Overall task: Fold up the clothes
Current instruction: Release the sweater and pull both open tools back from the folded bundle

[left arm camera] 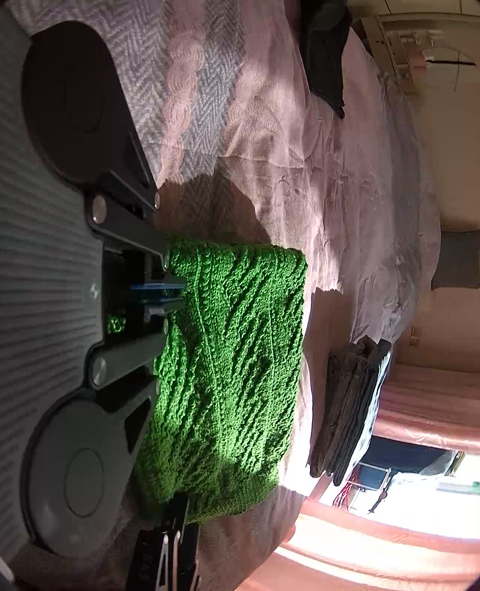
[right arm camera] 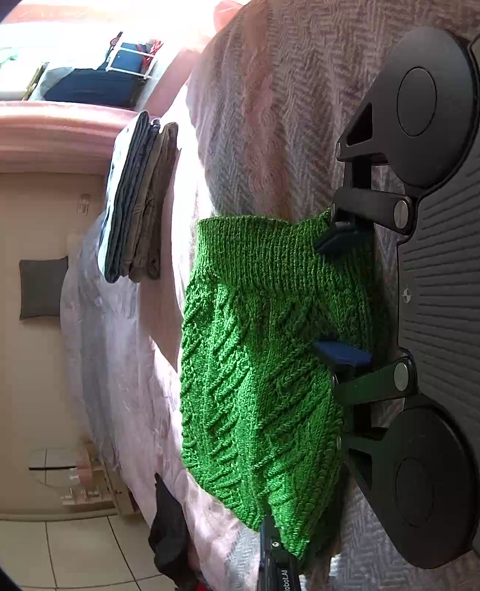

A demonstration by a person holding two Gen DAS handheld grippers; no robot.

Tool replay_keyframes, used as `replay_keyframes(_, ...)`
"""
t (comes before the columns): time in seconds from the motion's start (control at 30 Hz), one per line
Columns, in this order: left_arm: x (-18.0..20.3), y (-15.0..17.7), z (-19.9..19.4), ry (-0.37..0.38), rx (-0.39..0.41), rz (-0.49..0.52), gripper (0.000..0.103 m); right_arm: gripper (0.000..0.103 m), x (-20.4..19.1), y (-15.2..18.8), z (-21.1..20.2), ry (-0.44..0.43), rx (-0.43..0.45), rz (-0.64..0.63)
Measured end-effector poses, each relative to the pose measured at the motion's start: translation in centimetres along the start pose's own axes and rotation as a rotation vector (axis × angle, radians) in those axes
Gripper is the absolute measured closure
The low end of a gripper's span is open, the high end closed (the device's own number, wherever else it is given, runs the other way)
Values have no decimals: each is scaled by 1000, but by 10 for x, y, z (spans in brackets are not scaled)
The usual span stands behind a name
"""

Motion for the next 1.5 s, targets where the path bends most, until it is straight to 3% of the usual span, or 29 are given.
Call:
replay_keyframes(0.07,3,-1,-20,-23,-8,-9,97,35,-3,-1,-13,-2,-8,73)
replay_keyframes(0.1,4,0,-31,-39,-17,-13,91,29,-5,-1,-21,-13,-15,114)
replay_keyframes(0.13,4,1,-40,-48,-30,-18,78,21,-8,2,-28,-38,-19,155)
replay_keyframes(0.2,5,7,-56,-53,-62,-24,66,20,-14,7,-42,-76,-26,230)
replay_keyframes(0.3,8,21,-80,-63,-98,-16,65,18,-27,19,-61,-67,-50,278)
replay_keyframes(0.43,11,37,-104,-103,-129,6,59,12,-44,30,-83,-40,-87,243)
replay_keyframes(0.73,13,44,-153,-122,-88,32,54,10,-72,40,-121,59,-103,139)
replay_keyframes(1.5,17,60,-204,-109,-22,68,46,8,-100,46,-157,50,-76,101)
Point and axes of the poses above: each gripper's, at about its wrist camera, not at the fingertips, and z roughly the way its jaws point, x to its right, y to its underside, the point moved 3 cm from there along z, roughly the way its jaws point, and after that the axes turned 14 degrees about -y, right-handed, at the moved point
